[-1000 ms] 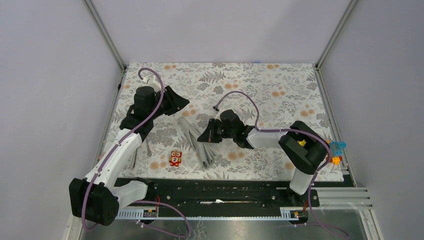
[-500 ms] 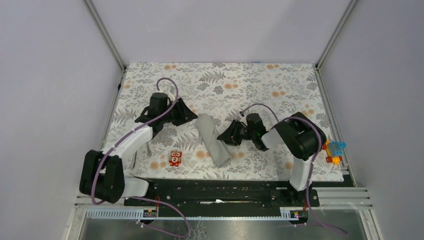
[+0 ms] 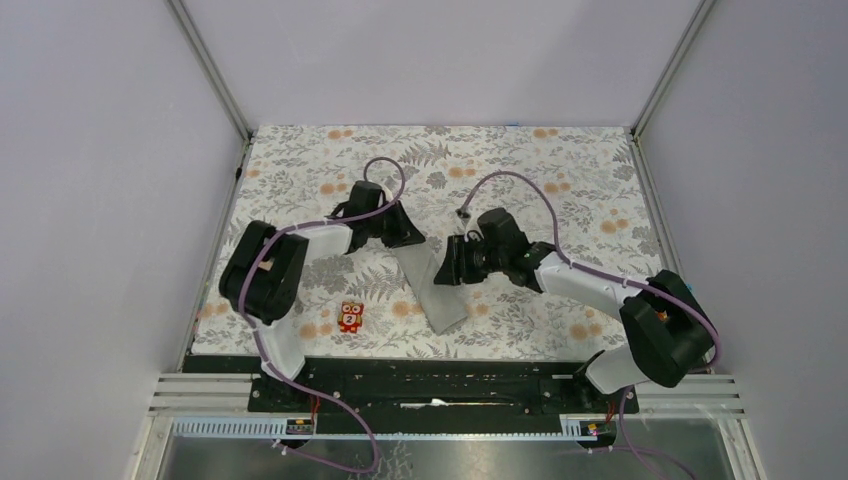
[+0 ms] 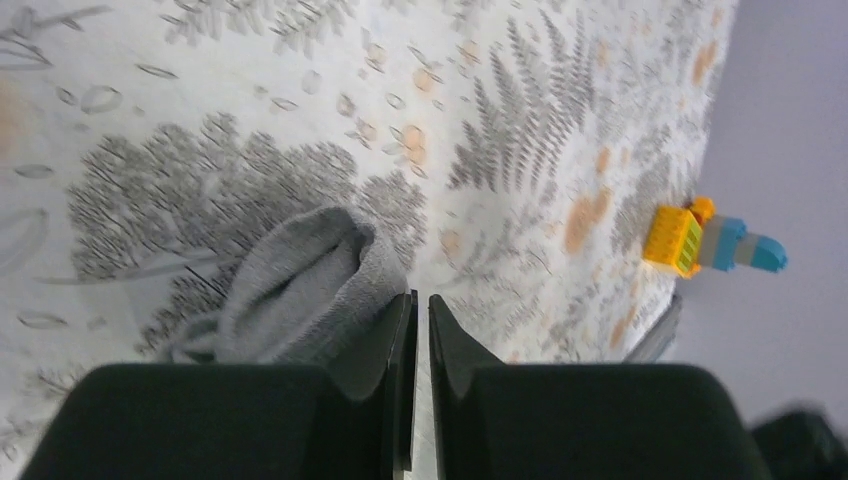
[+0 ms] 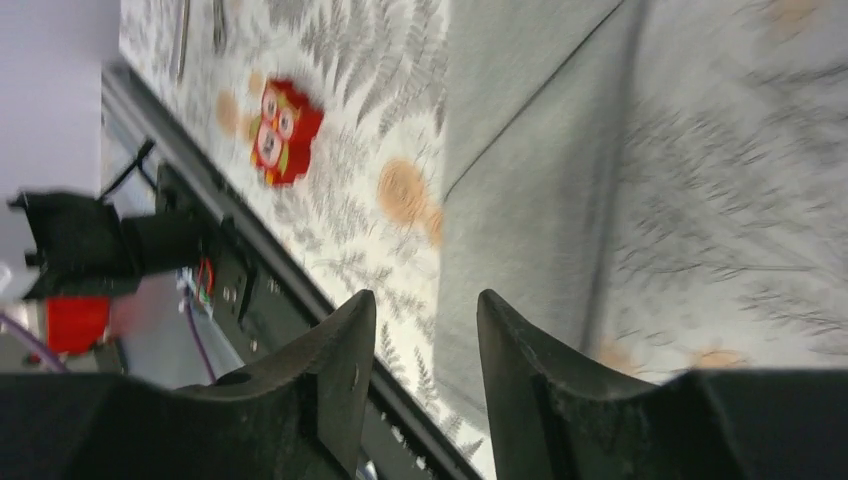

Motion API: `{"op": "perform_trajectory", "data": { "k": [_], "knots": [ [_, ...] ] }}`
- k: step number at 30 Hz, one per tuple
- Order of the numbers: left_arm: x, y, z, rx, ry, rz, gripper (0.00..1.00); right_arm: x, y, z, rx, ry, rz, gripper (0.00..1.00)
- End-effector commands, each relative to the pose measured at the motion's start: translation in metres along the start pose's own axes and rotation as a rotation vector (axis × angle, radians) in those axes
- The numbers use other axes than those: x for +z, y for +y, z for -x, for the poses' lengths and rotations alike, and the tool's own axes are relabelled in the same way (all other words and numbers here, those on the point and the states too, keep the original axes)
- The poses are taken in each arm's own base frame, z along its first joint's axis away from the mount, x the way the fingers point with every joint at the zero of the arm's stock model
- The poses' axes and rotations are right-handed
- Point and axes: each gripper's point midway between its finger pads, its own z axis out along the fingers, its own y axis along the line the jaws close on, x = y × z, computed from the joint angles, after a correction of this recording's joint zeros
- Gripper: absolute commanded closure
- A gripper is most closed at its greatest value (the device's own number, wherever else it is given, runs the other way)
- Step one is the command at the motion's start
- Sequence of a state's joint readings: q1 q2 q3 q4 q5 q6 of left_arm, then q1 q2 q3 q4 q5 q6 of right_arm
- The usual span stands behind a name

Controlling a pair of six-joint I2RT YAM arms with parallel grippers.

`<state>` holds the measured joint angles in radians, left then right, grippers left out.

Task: Fold the napkin into a case and place the utensils inside
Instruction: Smooth out the smaller rectangle-folded napkin at the center of the board.

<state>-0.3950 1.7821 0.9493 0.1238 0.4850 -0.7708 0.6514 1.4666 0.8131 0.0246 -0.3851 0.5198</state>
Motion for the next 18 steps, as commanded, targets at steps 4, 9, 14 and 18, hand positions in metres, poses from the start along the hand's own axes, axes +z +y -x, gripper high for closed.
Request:
{"op": "perform_trajectory", "data": {
  "k": [4, 9, 14, 18],
  "knots": [
    [0.024, 0.046, 0.025, 0.024, -0.113, 0.162, 0.88, 0.021, -0.030, -0.075, 0.072, 0.151, -0.047, 0.62],
    [0.027, 0.045, 0.018, 0.055, -0.044, 0.158, 0.81, 0.021, -0.063, -0.079, 0.056, 0.153, -0.218, 0.65],
    [-0.007, -0.015, 0.036, 0.105, -0.090, 0.025, 0.62, -0.002, -0.044, -0.054, -0.032, 0.131, -0.240, 0.60],
    [-0.019, -0.023, 0.042, 0.116, -0.116, 0.030, 0.62, -0.004, -0.007, -0.049, -0.032, 0.136, -0.121, 0.58]
  ]
}}
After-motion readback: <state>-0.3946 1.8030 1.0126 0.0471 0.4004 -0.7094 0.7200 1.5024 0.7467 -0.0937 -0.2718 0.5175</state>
